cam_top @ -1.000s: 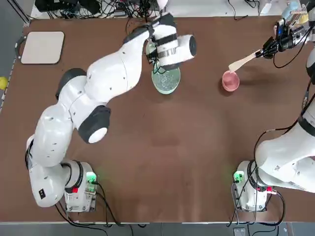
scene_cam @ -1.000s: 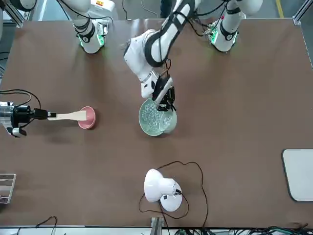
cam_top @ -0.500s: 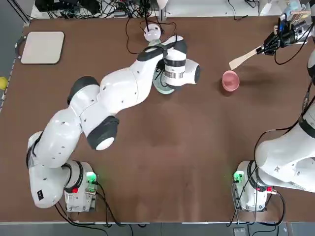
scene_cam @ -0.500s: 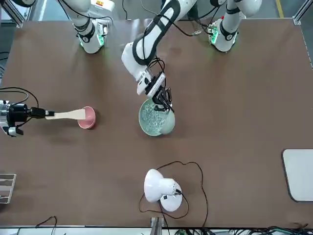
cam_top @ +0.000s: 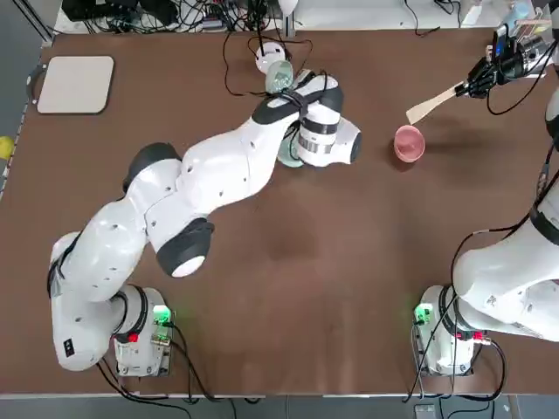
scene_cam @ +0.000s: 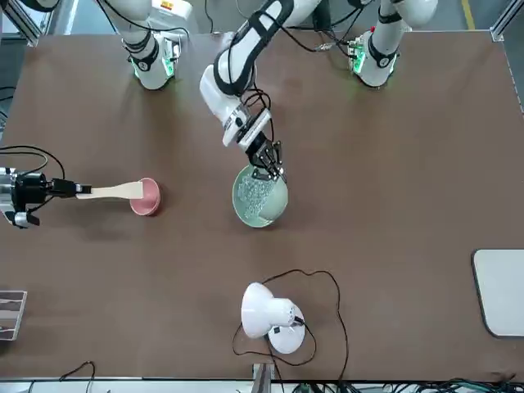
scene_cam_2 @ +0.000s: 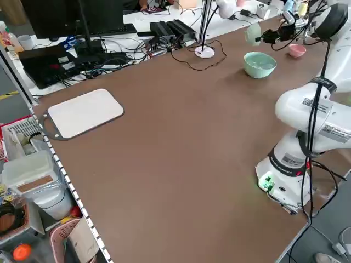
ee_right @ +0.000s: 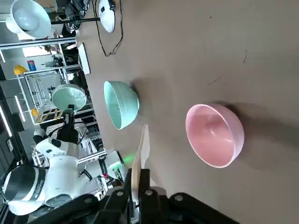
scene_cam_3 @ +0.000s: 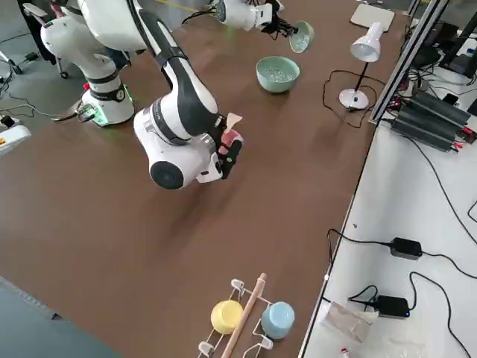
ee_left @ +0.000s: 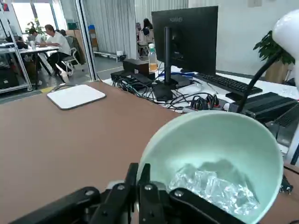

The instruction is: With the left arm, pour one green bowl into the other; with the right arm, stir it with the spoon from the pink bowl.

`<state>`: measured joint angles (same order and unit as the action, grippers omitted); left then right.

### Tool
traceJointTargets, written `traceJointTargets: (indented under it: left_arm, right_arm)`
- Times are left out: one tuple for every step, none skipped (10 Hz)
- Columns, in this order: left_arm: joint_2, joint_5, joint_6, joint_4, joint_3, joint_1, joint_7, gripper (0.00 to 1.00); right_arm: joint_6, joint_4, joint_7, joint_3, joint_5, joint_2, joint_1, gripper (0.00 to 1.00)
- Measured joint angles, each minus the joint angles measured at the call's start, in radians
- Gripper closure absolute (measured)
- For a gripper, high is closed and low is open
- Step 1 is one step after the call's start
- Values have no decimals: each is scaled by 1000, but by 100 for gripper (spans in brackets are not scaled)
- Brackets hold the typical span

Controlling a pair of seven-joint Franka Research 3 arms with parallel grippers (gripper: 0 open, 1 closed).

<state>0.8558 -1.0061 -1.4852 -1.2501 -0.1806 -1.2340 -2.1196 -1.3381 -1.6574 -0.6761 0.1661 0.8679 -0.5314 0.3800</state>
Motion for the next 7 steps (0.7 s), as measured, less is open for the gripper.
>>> traceJointTargets:
  left_arm:
    - [27, -25, 17, -1, 0, -2, -10, 96]
    - [60, -45, 46, -1, -1, -2, -21, 96]
    - [85, -55, 69, -2, -1, -5, -27, 96]
    - [102, -59, 77, -2, -1, -10, -28, 96]
    - [112, -60, 85, -2, -1, -18, -28, 96]
    - [117, -62, 101, -2, -1, -28, -28, 96]
    - [118, -64, 116, -2, -1, -39, -28, 96]
  right_arm:
    - [0, 0, 0, 0, 0, 0, 0, 95]
    - [0, 0, 0, 0, 0, 0, 0, 95]
    - [0, 0, 0, 0, 0, 0, 0, 95]
    - [0, 0, 0, 0, 0, 0, 0, 95]
    - [1, 0, 0, 0, 0, 0, 0, 95]
    - [1, 0, 0, -1, 0, 0, 0, 95]
    - [1, 0, 1, -1, 0, 0, 0, 95]
